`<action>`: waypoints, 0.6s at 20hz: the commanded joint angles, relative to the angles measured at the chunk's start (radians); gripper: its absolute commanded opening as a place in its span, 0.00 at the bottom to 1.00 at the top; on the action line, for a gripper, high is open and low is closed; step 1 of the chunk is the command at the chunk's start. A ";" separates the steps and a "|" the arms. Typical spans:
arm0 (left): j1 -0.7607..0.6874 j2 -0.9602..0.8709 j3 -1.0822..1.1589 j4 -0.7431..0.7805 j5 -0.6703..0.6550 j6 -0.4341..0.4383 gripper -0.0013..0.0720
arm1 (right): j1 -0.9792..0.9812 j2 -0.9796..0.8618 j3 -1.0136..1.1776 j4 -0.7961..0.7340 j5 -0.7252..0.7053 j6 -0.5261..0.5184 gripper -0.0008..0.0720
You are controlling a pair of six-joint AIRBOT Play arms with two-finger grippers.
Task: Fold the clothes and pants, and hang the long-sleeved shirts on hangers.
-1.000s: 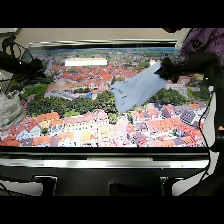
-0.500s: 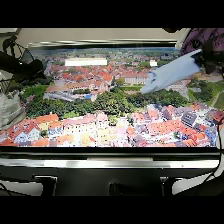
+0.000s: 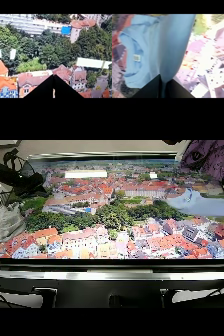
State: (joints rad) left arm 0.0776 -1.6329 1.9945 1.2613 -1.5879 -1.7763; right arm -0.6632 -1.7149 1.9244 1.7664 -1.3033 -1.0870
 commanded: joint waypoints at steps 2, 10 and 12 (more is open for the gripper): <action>0.000 0.000 0.000 0.000 -0.002 0.000 0.05 | -0.067 0.146 -0.313 -0.212 -0.032 0.026 0.05; 0.000 0.000 0.000 0.000 -0.002 0.000 0.05 | -0.105 0.479 -0.901 -0.364 0.066 0.173 0.05; 0.000 0.000 0.000 0.000 -0.002 0.000 0.05 | -0.105 0.520 -0.972 -0.398 0.066 0.198 0.05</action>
State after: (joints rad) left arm 0.0776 -1.6329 1.9945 1.2613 -1.5902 -1.7763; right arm -0.7650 -1.2709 1.0859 1.4445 -1.2476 -0.9394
